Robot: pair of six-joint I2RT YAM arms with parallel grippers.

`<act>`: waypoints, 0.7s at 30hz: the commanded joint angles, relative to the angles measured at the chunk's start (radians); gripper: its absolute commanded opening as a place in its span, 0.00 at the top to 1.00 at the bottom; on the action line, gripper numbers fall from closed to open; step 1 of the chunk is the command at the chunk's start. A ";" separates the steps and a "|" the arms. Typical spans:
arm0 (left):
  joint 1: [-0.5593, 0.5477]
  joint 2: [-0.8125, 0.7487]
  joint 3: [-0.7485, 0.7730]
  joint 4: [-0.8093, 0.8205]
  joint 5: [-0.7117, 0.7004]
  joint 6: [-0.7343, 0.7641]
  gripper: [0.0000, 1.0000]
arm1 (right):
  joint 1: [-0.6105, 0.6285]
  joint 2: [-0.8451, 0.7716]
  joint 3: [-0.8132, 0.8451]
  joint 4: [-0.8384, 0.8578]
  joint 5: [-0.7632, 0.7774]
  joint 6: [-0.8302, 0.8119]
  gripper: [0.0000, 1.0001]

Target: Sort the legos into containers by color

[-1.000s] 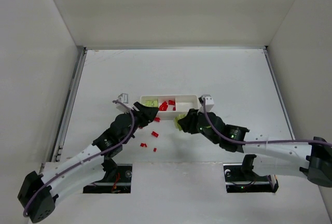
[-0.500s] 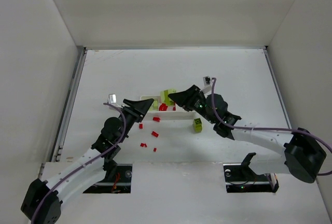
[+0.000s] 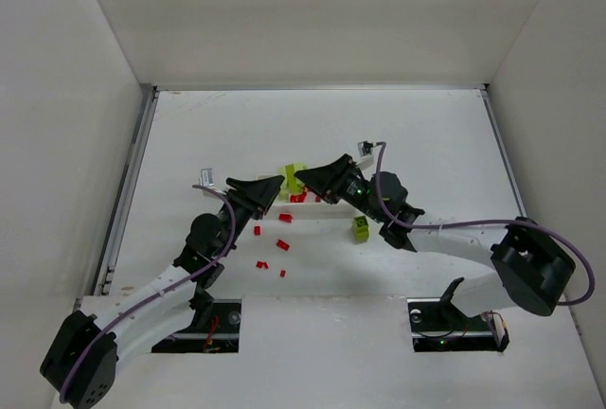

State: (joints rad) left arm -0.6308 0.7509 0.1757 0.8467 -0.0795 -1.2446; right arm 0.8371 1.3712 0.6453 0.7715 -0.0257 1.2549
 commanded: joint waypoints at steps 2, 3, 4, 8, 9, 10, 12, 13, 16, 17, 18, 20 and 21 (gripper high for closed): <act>0.016 0.013 0.001 0.104 0.006 -0.007 0.49 | -0.002 0.048 0.002 0.193 -0.059 0.106 0.76; 0.019 0.019 0.001 0.106 0.006 -0.009 0.49 | -0.002 0.060 -0.001 0.221 -0.065 0.122 0.76; 0.021 0.022 0.001 0.109 0.007 -0.009 0.50 | -0.002 0.075 -0.003 0.247 -0.072 0.138 0.76; 0.023 0.028 -0.002 0.133 -0.002 -0.007 0.53 | -0.002 0.133 -0.003 0.313 -0.091 0.198 0.76; 0.024 0.028 -0.001 0.135 -0.003 -0.004 0.55 | -0.002 0.143 -0.003 0.325 -0.091 0.205 0.76; 0.026 0.030 0.001 0.135 -0.003 -0.004 0.56 | -0.002 0.147 -0.006 0.336 -0.089 0.212 0.76; 0.035 0.024 -0.001 0.132 -0.002 -0.001 0.60 | -0.002 0.150 -0.013 0.342 -0.077 0.210 0.76; 0.036 0.018 -0.004 0.126 -0.003 -0.001 0.61 | -0.002 0.150 -0.019 0.341 -0.071 0.209 0.76; 0.047 0.008 -0.010 0.115 -0.011 0.001 0.65 | -0.005 0.141 -0.042 0.341 -0.063 0.209 0.76; 0.055 0.007 -0.010 0.111 -0.009 0.001 0.67 | -0.010 0.138 -0.047 0.341 -0.063 0.209 0.76; 0.062 0.008 -0.007 0.104 -0.003 0.002 0.69 | -0.019 0.134 -0.053 0.342 -0.063 0.207 0.76; 0.073 0.008 -0.007 0.103 0.007 0.010 0.73 | -0.028 0.128 -0.065 0.345 -0.063 0.199 0.76; 0.075 0.010 -0.007 0.103 0.009 0.014 0.74 | -0.034 0.123 -0.073 0.342 -0.063 0.198 0.76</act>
State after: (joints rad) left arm -0.5865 0.7807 0.1719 0.8783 -0.0422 -1.2541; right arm 0.8276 1.5192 0.5983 1.0435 -0.0875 1.4487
